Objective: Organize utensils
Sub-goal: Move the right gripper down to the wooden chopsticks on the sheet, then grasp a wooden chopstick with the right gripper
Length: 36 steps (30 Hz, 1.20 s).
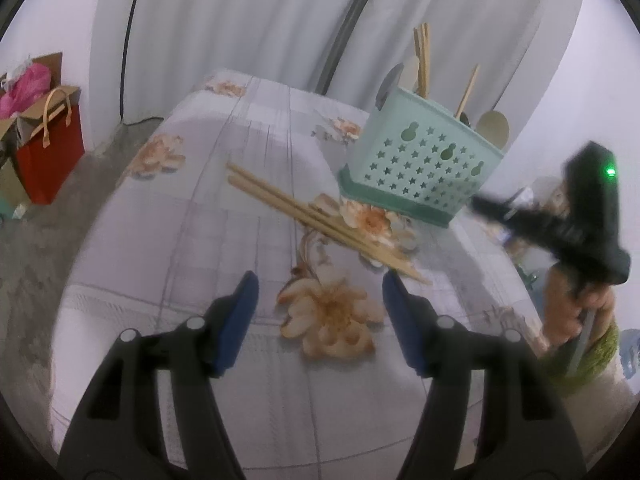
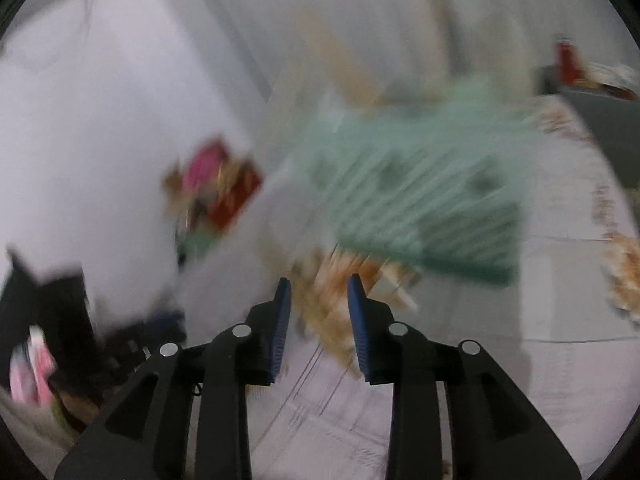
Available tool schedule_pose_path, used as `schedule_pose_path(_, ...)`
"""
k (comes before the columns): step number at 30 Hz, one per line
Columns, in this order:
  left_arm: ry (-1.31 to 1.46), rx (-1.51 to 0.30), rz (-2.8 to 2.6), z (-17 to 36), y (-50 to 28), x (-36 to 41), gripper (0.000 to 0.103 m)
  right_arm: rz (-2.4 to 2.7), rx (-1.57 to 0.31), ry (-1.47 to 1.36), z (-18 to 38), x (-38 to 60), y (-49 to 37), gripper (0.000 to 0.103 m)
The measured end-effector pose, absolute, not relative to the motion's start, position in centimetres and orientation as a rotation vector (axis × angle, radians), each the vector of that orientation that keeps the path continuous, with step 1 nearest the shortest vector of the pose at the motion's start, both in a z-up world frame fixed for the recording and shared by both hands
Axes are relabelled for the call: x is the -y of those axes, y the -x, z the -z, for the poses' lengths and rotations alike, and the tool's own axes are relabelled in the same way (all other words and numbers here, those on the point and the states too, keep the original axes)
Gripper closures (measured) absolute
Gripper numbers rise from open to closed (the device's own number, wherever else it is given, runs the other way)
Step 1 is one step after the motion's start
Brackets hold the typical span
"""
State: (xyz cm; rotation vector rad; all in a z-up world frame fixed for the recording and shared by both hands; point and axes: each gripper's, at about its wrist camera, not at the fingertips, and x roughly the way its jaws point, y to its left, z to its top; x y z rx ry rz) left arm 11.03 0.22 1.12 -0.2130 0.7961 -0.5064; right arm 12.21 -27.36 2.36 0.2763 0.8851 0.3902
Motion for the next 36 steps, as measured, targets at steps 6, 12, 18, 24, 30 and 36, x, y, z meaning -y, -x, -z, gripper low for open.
schedule_pose_path(6,0.251,-0.829,0.523,0.0,-11.4,-0.3,0.046,-0.438,-1.006,-0.164,1.2,23.6,-15.5,0.074)
schedule_pose_path(12,0.283,-0.845,0.543,0.8,-11.8,-0.5,0.057,-0.45,-1.092,-0.142,3.6,22.5,-16.3,0.089)
schedule_pose_path(18,0.304,-0.858,0.551,1.3,-12.0,-0.8,0.066,-0.422,-1.094,-0.181,3.5,21.9,-14.7,0.1)
schedule_pose_path(24,0.303,-0.865,0.556,1.2,-11.9,-0.5,0.067,-0.409,-1.097,-0.237,3.5,21.6,-11.6,0.101)
schedule_pose_path(30,0.272,-0.884,0.562,1.4,-11.9,0.9,0.067,-0.331,-1.082,-0.238,3.0,22.1,-8.2,0.101)
schedule_pose_path(36,0.183,-0.894,0.518,1.6,-13.2,3.4,0.067,-0.221,-1.063,-0.296,2.4,25.7,-5.2,0.102)
